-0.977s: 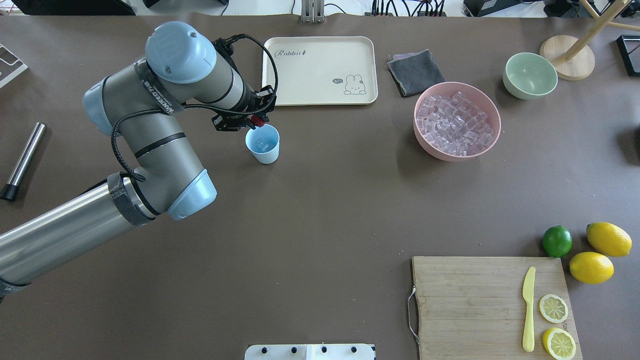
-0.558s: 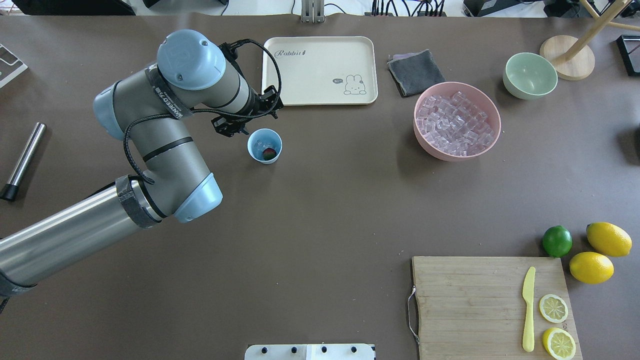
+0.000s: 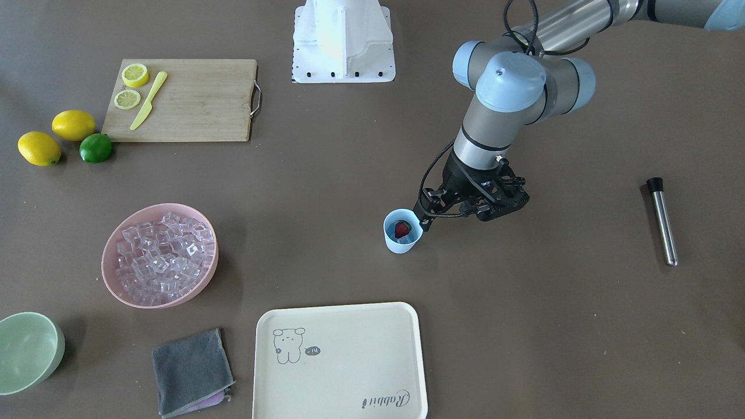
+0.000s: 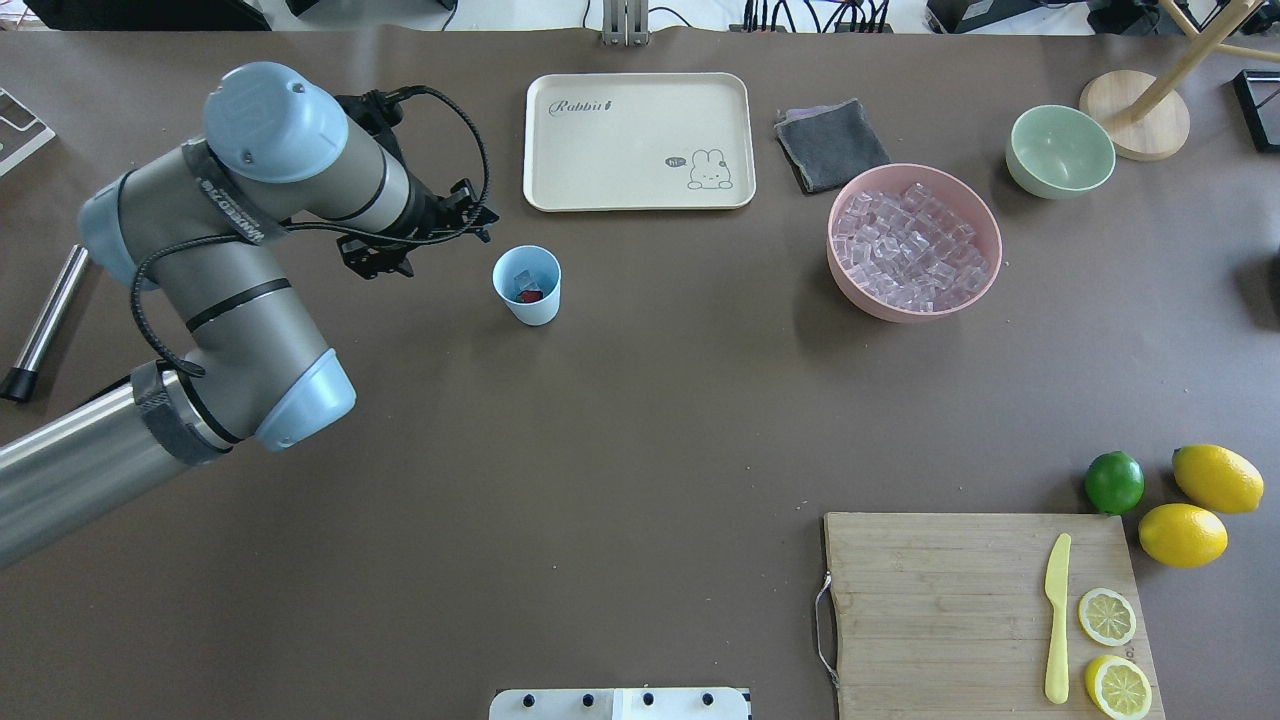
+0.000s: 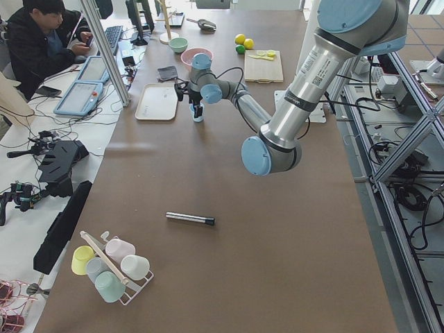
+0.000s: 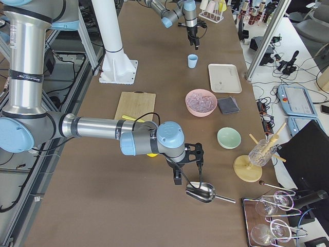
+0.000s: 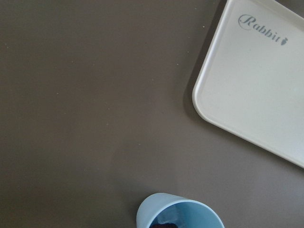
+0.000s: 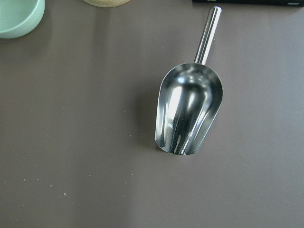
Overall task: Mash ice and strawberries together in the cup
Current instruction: 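Move the left gripper to the steel muddler lying on the table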
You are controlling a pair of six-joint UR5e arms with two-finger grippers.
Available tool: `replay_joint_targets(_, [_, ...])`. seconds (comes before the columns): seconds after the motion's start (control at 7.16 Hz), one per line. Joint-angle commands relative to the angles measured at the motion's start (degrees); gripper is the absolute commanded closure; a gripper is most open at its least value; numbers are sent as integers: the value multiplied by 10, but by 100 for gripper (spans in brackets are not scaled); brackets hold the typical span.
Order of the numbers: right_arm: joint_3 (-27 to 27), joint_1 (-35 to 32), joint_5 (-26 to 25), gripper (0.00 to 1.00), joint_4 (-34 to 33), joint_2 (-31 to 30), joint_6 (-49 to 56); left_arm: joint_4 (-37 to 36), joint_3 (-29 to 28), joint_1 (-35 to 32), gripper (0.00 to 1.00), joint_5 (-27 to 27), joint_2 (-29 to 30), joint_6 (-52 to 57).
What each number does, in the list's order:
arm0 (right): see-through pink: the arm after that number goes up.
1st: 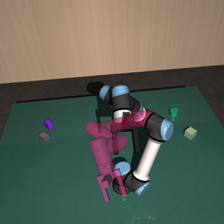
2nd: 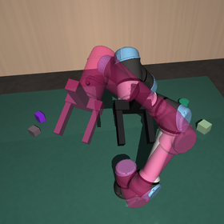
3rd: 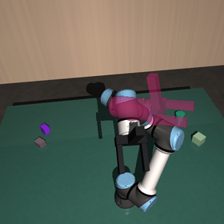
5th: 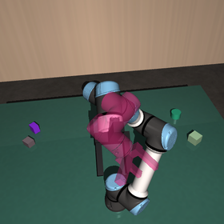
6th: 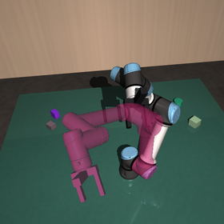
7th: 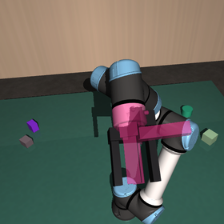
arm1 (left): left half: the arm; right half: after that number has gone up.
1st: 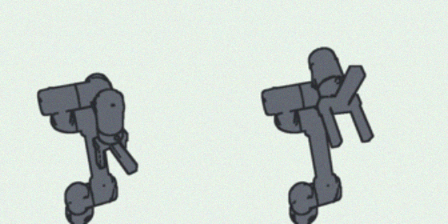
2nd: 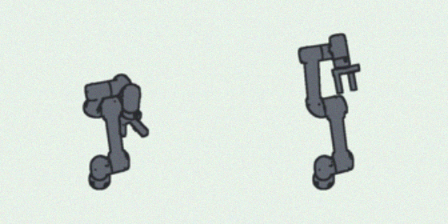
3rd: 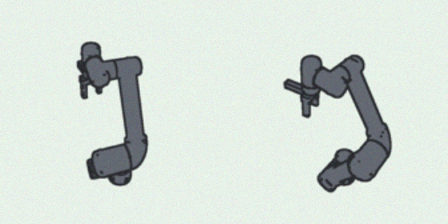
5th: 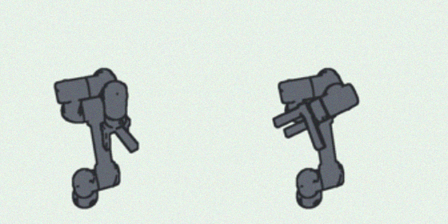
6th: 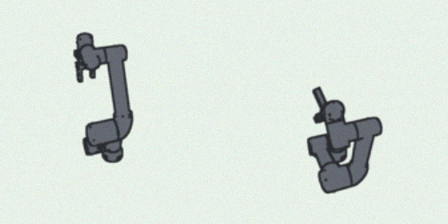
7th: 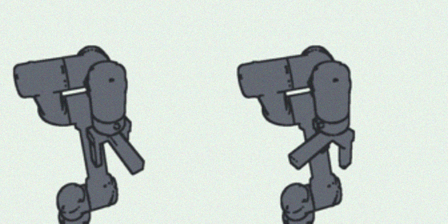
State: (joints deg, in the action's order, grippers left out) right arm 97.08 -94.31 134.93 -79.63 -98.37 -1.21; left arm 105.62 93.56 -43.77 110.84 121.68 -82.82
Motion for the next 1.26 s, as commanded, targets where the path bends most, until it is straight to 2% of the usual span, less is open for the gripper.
replay_joint_targets(0.0, [0, 0, 1, 0, 0, -2, 1, 30, 22, -67, 2, 31, -112, 155])
replay_joint_targets(0.14, [0, 0, 1, 0, 1, -2, 2, 88, 13, -121, 2, 73, -178, 235])
replay_joint_targets(0.28, [0, 0, 1, 0, 2, -2, 4, 123, -23, -173, 2, 114, -214, 306])
replay_joint_targets(0.56, [0, 0, 1, 0, 1, 0, 4, 180, -136, -243, 2, 140, -229, 447])
replay_joint_targets(0.7, [1, 0, 1, 0, 1, 1, 4, 196, -178, -245, 2, 136, -221, 457])
replay_joint_targets(1.12, [0, 0, 2, 0, 1, 3, 4, 209, -188, -235, 2, 134, -231, 456])
